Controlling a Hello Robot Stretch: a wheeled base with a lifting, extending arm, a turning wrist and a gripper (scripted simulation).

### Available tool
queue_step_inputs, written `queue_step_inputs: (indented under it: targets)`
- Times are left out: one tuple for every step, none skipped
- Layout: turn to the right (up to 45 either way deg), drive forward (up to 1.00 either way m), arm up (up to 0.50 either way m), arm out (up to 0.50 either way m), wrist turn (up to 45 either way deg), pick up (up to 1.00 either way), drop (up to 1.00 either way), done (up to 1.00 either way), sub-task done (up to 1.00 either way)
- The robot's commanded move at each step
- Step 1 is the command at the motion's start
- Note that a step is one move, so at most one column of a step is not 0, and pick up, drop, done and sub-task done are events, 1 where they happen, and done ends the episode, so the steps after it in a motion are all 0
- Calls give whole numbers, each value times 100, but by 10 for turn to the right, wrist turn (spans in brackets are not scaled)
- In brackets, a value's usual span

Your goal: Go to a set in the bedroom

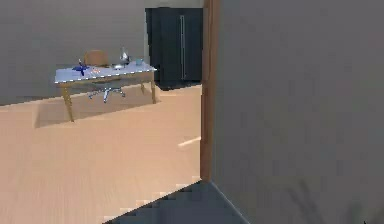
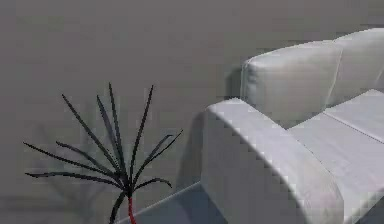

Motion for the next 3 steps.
queue_step_inputs:
  targets:
    - [-450, 0, 0, 0, 0, 0, 0, 0, 0]
    - [-330, 0, 0, 0, 0, 0, 0, 0, 0]
    - [0, 10, 0, 0, 0, 0, 0, 0, 0]
